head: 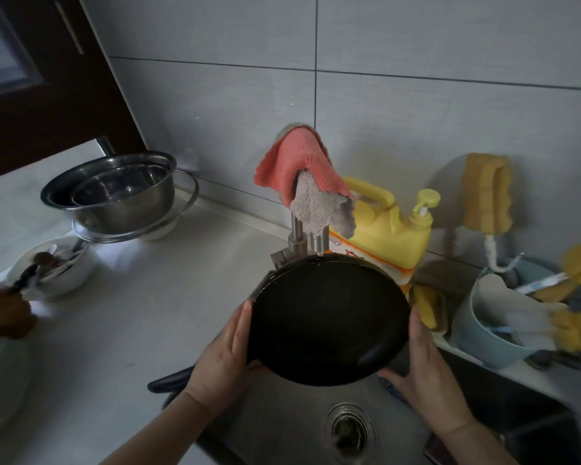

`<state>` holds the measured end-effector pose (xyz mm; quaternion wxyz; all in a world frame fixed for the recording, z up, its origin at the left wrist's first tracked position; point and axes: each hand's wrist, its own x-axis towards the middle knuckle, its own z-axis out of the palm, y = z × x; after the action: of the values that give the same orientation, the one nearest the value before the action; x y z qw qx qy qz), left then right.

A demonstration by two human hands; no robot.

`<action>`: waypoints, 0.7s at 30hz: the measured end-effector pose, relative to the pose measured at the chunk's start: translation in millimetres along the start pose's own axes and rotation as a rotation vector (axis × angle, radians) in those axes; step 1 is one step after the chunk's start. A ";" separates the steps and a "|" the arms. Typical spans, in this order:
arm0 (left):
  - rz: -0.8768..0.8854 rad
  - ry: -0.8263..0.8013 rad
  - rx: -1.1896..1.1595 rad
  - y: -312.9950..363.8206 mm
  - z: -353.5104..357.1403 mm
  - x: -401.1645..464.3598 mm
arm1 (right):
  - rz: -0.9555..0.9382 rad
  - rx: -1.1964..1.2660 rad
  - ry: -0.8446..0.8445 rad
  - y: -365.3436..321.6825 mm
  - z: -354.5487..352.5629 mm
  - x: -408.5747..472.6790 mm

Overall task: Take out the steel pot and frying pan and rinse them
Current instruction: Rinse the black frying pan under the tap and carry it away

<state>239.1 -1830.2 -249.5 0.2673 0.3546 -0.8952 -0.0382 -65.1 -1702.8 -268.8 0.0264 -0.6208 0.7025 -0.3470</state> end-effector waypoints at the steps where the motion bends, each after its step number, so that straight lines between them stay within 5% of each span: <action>1: -0.012 0.005 0.006 -0.6 -3.4 -2.1 | -0.009 0.003 -0.012 -1.1 2.9 1.4; 21: -0.085 0.029 0.093 -7.0 -18.0 -17.1 | -0.066 -0.001 -0.068 -16.4 12.6 9.6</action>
<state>262.9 -1822.0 -243.7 0.2617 0.4049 -0.8761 -0.0025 -47.4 -1716.9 -266.0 0.0385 -0.6551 0.6804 -0.3262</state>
